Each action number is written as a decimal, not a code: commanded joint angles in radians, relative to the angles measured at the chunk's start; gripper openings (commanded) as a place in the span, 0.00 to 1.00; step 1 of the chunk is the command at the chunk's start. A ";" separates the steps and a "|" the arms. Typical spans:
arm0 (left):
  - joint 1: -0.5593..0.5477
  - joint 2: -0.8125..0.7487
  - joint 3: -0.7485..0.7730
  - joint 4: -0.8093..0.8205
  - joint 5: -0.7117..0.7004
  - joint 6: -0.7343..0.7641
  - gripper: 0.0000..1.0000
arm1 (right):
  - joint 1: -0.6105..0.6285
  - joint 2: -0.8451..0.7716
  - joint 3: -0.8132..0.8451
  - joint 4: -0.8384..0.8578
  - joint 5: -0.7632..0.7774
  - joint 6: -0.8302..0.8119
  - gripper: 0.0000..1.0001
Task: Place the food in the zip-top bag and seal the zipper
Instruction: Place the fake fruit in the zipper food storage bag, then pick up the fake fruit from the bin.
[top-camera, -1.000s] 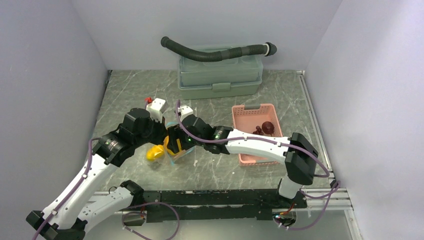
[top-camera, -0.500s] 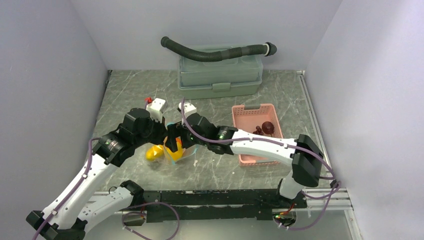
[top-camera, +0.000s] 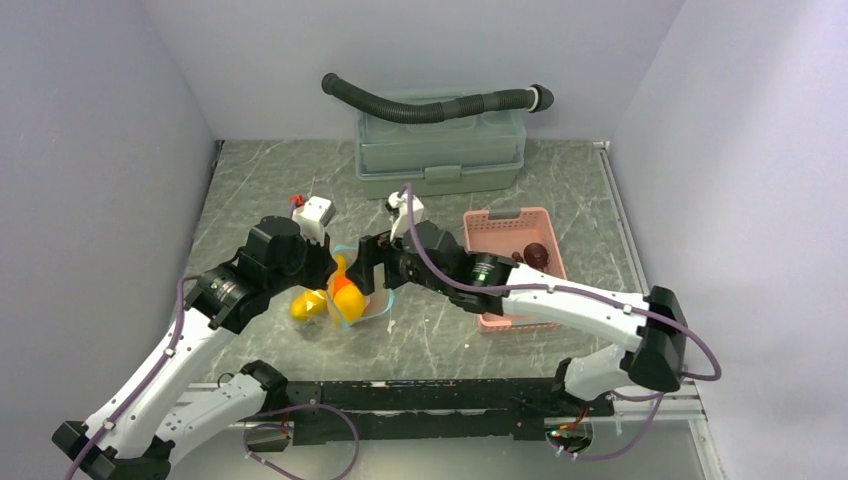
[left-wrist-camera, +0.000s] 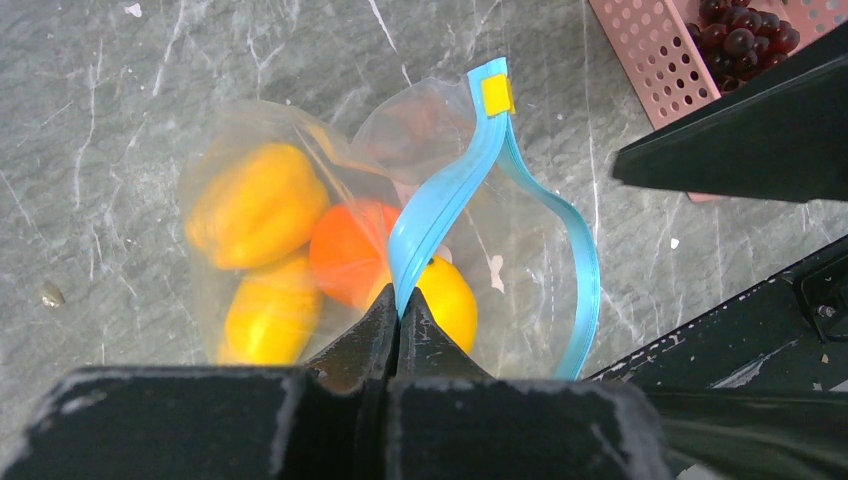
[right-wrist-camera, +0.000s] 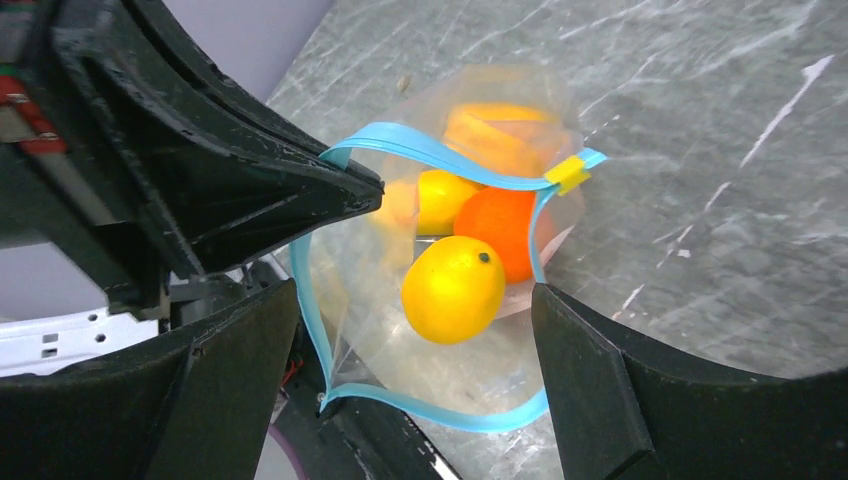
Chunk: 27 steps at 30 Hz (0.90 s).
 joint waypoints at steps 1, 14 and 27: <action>-0.001 0.000 0.001 0.023 -0.004 0.009 0.00 | 0.004 -0.092 -0.018 -0.036 0.104 -0.035 0.90; 0.000 0.002 0.002 0.024 0.001 0.009 0.00 | -0.011 -0.170 0.035 -0.333 0.403 -0.050 0.88; -0.001 0.002 0.002 0.022 -0.002 0.007 0.00 | -0.200 -0.302 -0.050 -0.546 0.441 0.019 0.88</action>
